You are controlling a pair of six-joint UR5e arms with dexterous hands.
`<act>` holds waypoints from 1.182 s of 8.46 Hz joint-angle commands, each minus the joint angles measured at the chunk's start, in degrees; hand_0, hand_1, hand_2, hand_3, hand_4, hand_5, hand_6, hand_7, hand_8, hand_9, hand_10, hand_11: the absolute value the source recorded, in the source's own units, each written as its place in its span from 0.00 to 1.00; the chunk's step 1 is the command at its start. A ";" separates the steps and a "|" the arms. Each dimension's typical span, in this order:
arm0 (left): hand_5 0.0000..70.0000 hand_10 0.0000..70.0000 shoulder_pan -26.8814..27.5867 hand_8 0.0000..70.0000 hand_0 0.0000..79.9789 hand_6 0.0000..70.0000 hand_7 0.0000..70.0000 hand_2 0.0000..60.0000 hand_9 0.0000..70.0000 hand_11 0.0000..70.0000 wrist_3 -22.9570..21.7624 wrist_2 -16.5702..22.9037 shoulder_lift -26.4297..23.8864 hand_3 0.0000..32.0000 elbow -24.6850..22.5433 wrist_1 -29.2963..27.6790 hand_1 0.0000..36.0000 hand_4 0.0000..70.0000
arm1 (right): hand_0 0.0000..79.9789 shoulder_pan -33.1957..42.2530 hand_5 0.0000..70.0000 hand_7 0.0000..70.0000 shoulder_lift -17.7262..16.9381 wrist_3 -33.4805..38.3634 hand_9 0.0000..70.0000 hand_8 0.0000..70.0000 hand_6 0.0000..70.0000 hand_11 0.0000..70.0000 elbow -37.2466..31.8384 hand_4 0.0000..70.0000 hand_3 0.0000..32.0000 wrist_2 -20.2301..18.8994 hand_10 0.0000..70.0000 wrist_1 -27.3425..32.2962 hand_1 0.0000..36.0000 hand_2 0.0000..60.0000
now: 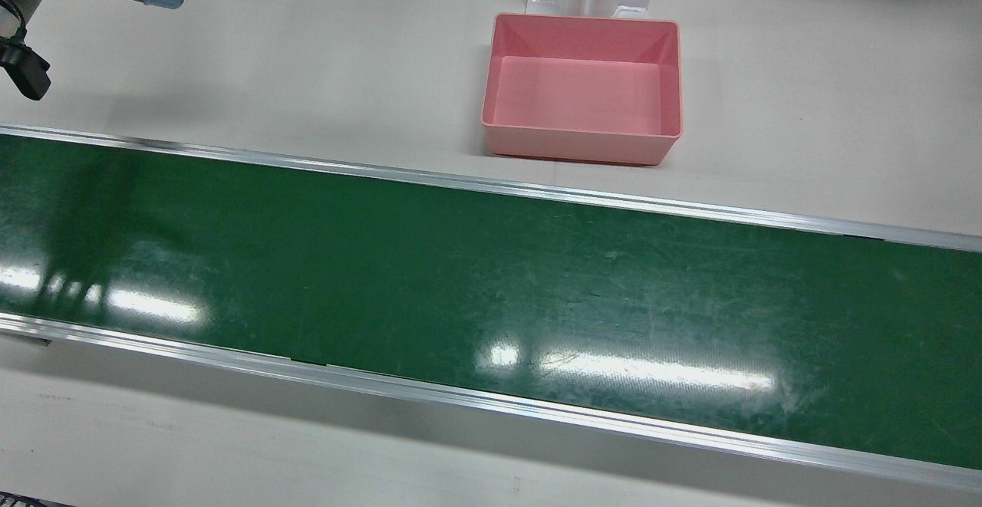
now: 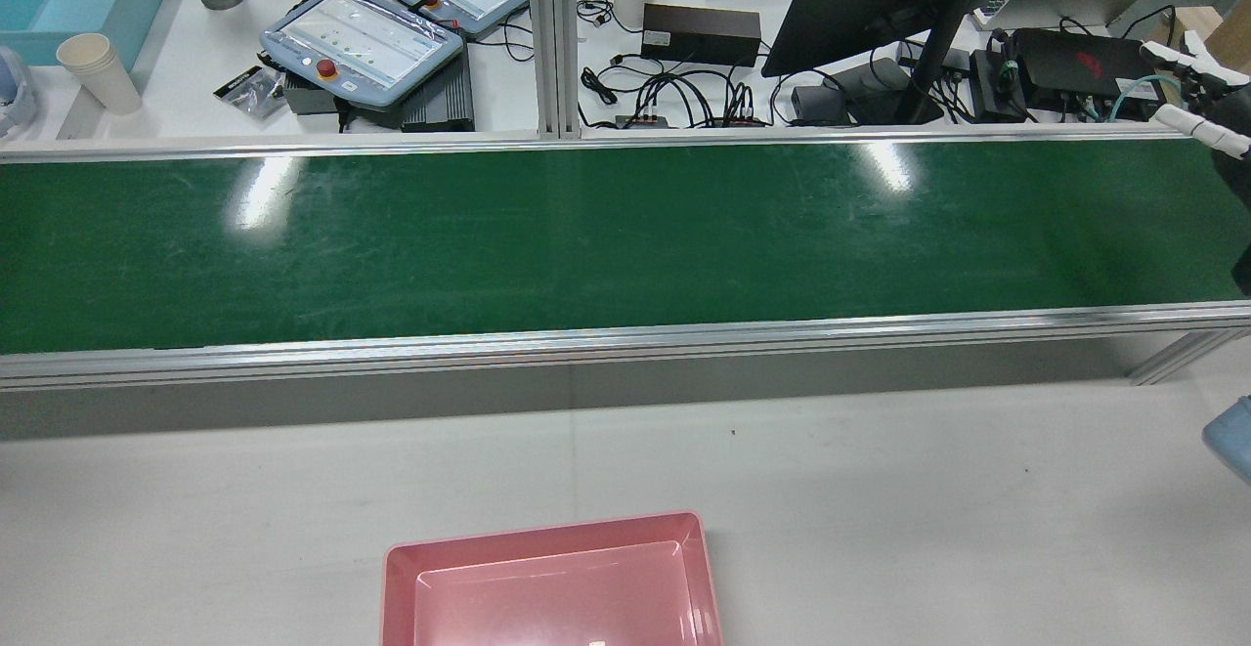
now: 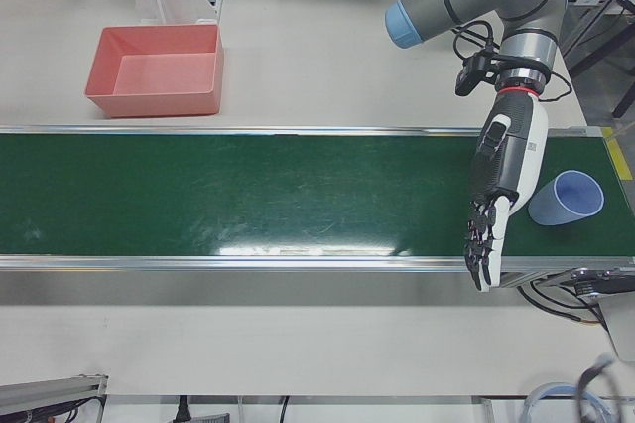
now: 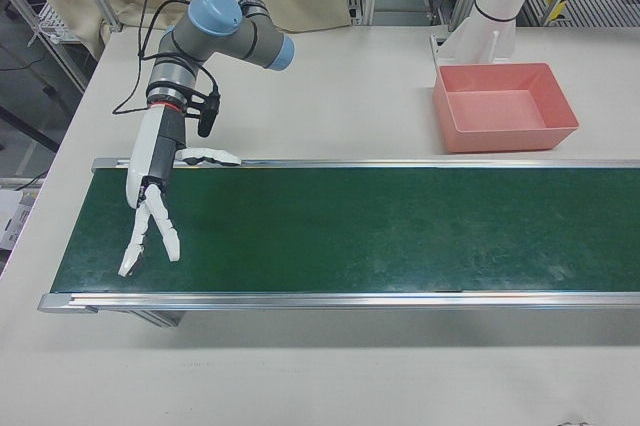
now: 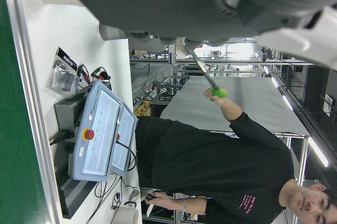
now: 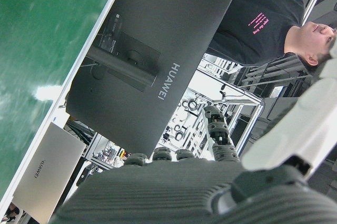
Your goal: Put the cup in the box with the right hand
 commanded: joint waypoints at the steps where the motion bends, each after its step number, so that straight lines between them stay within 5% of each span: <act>1: 0.00 0.00 0.00 0.00 0.00 0.00 0.00 0.00 0.00 0.00 0.00 0.00 0.00 0.00 0.00 0.00 0.00 0.00 | 0.36 0.02 0.03 0.00 0.01 0.00 0.04 0.03 0.02 0.00 0.08 0.00 0.00 0.00 0.00 0.00 0.22 0.21; 10: 0.00 0.00 0.00 0.00 0.00 0.00 0.00 0.00 0.00 0.00 0.00 0.00 0.00 0.00 0.00 0.00 0.00 0.00 | 0.36 0.37 0.03 0.01 -0.08 0.18 0.04 0.03 0.02 0.00 0.17 0.00 0.00 0.00 0.00 0.09 0.23 0.23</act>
